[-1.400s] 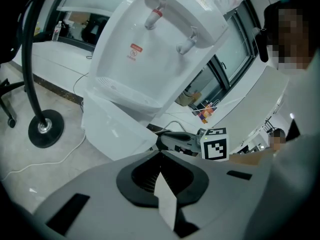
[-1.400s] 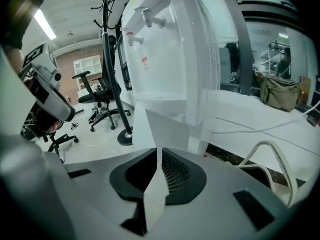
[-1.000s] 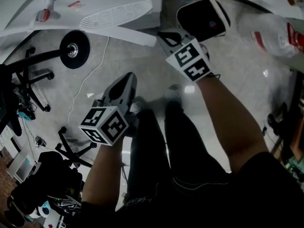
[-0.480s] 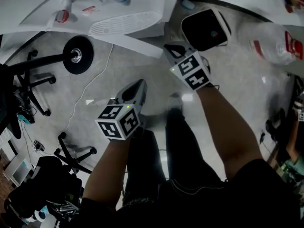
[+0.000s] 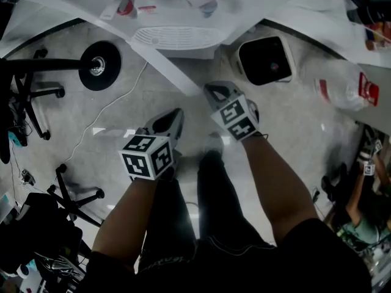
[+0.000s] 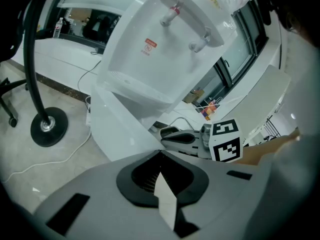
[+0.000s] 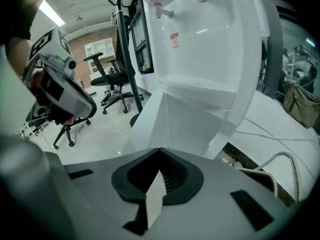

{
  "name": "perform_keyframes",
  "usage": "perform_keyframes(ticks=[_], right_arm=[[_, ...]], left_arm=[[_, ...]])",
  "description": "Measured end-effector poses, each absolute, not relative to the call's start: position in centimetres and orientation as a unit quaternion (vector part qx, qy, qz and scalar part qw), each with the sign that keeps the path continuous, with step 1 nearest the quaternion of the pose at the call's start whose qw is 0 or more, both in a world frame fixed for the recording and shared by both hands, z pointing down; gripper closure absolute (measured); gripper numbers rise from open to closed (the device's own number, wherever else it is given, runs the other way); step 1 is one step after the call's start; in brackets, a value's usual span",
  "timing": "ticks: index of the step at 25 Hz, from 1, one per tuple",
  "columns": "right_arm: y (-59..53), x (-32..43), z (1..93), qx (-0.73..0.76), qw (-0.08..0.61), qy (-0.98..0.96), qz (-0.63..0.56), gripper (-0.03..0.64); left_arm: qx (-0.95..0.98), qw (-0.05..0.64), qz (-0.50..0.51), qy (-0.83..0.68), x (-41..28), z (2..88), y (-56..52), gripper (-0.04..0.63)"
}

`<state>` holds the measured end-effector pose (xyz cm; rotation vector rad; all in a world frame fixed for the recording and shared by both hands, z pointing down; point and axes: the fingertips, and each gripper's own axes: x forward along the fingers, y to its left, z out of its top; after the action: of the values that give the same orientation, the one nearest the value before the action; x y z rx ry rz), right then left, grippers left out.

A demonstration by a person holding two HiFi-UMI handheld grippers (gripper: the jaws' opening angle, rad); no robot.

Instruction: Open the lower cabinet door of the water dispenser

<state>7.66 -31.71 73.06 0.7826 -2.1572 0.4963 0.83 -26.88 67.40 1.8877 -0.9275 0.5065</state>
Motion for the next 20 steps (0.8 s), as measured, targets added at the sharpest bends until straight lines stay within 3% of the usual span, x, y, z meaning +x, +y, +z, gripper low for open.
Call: perform_keyframes(ticks=[20], right_arm=[[-28.2, 0.7, 73.7, 0.256, 0.413, -0.846, 0.221, 0.604]], left_arm=[[0.732, 0.509, 0.163, -0.423, -7.4, 68.8, -25.7, 0.595]])
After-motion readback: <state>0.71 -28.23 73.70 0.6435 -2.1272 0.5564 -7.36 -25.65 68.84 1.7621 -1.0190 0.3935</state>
